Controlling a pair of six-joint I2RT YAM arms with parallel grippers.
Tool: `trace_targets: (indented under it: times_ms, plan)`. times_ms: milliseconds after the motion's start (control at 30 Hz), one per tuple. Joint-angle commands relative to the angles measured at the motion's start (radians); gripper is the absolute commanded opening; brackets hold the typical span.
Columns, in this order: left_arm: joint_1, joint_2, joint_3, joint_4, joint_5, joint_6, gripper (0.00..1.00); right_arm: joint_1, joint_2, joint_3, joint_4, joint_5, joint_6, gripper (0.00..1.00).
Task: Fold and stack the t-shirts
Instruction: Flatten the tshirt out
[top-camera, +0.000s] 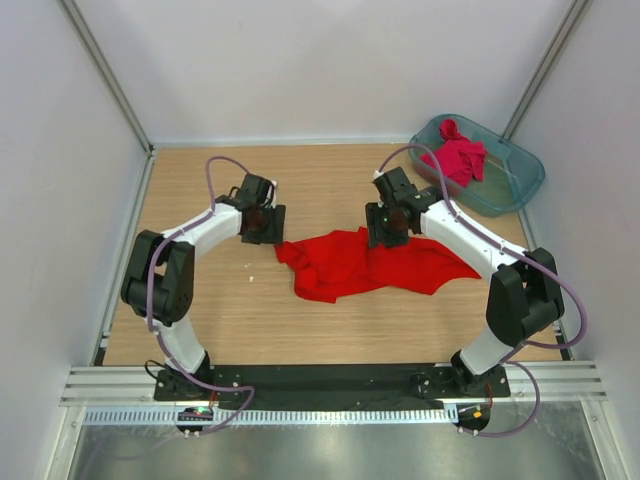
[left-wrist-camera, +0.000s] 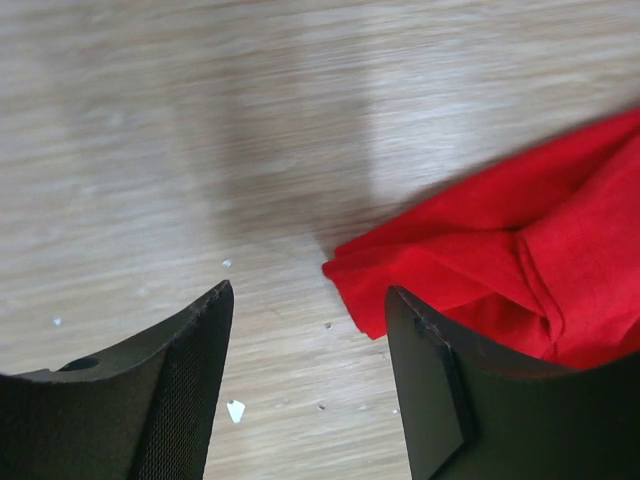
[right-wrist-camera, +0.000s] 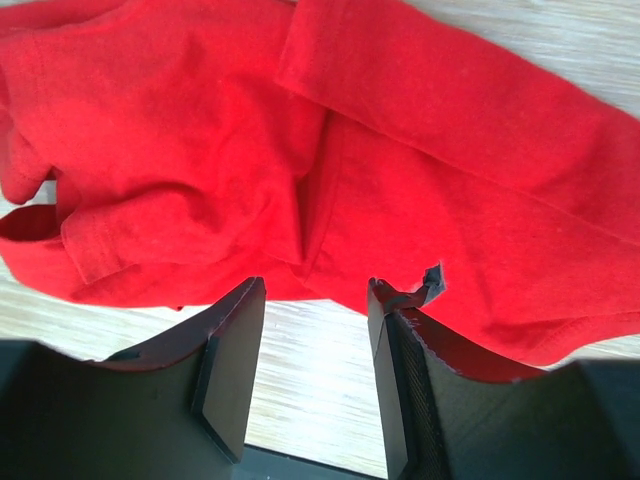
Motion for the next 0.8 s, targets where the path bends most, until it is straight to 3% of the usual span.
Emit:
trace_targets:
  times_ms: [0,200,533,633,733,767]
  plan:
    - [0.004,-0.004,-0.002,0.106,0.106,0.184,0.63,-0.006,-0.007,-0.003,0.023,-0.046,0.003,0.51]
    - [0.002,0.069,0.011,0.164,0.195,0.281,0.57,-0.005,-0.007,0.000,0.008,-0.071,0.007,0.44]
    - [0.004,0.109,0.045,0.123,0.215,0.291,0.45,-0.006,-0.027,-0.027,0.008,-0.063,0.014,0.42]
    - [0.002,0.092,0.025,0.140,0.235,0.285,0.37,-0.008,-0.024,-0.041,0.029,-0.053,0.044,0.42]
    - [0.001,0.069,0.016,0.146,0.241,0.279,0.21,-0.008,-0.018,-0.043,0.060,-0.039,0.086,0.43]
    - [0.001,0.063,0.013,0.140,0.224,0.275,0.04,-0.008,-0.006,-0.036,0.069,-0.033,0.096,0.43]
